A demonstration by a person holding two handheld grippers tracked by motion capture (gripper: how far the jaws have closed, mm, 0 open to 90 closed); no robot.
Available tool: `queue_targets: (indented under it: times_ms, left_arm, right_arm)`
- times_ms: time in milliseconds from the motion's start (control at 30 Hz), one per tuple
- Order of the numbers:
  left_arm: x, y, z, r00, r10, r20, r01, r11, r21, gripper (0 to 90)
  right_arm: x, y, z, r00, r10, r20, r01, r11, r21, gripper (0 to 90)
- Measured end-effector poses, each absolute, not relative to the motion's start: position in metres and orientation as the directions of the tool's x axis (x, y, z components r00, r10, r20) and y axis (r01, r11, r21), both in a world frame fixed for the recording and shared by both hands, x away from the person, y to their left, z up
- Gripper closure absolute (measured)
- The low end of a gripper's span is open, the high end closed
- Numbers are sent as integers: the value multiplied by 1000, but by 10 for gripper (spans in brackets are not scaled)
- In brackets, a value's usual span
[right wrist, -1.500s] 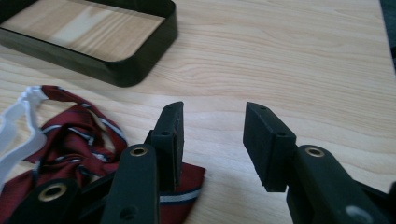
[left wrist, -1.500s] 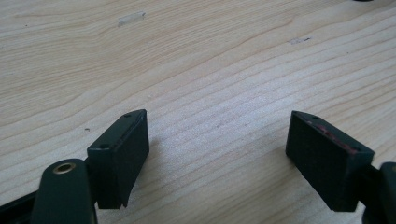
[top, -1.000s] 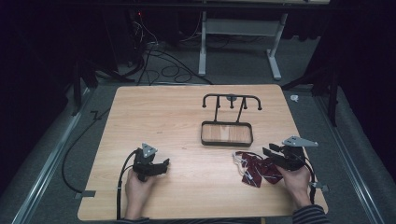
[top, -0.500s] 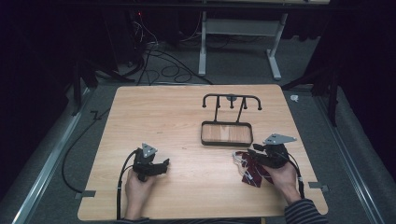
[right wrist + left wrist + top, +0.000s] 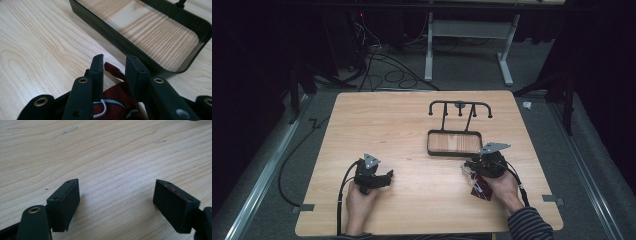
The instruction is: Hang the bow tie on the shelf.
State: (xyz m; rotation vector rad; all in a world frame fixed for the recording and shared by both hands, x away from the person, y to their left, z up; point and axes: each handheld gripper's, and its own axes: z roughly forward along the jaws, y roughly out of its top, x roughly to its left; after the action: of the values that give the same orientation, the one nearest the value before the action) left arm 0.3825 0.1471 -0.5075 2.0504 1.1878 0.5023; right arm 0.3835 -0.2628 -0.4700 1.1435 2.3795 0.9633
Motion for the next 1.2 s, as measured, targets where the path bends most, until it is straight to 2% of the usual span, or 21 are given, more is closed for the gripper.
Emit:
queue_targets:
  times_ms: [400, 533, 667, 1200]
  left_arm:
    - [383, 147, -507, 503, 864, -16, 591, -330, 736, 218]
    - [383, 147, -507, 503, 864, -16, 591, -331, 736, 218]
    - [383, 147, -507, 503, 864, -16, 591, -331, 736, 218]
    - [383, 147, -507, 503, 864, -16, 591, -331, 736, 218]
  right_arm:
    - [395, -260, -483, -610, 792, 7, 598, 454, 660, 726]
    - [398, -260, -487, -612, 791, 12, 611, 463, 642, 790]
    - [398, -260, -487, -613, 790, 7, 611, 469, 638, 898]
    - [380, -273, -455, -625, 781, -5, 525, 425, 738, 900]
